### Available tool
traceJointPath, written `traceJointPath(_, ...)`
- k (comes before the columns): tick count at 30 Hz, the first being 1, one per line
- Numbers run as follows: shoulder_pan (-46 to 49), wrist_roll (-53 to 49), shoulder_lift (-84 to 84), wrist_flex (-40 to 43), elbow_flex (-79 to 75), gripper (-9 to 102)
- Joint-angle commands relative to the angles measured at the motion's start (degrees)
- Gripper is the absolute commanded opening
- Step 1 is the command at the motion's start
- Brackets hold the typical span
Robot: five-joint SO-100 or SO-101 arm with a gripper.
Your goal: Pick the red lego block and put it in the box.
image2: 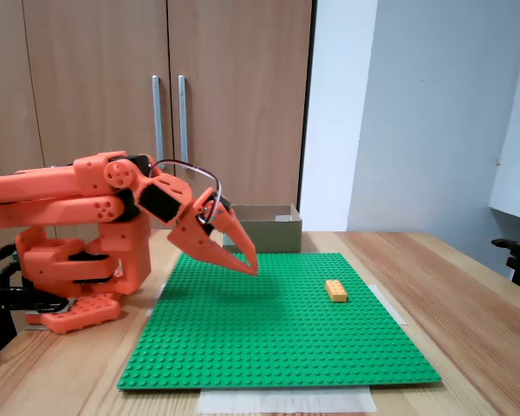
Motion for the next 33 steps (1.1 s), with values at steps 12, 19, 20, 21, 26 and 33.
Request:
traceJointPath(12, 0.4, -0.3, 0.6, 0.1, 0.2, -1)
traceJointPath(19, 0.4, -0.3, 0.6, 0.1, 0.2, -1)
traceJointPath(20, 0.3, -0.4, 0.6, 0.1, 0.2, -1)
traceJointPath(21, 0.0, -0.6, 0.6, 0.1, 0.2, -1)
traceJointPath(26, -1.0, -1.8, 0.6, 0.1, 0.2, -1)
traceJointPath(33, -1.2, -2.1, 0.6, 0.1, 0.2, -1)
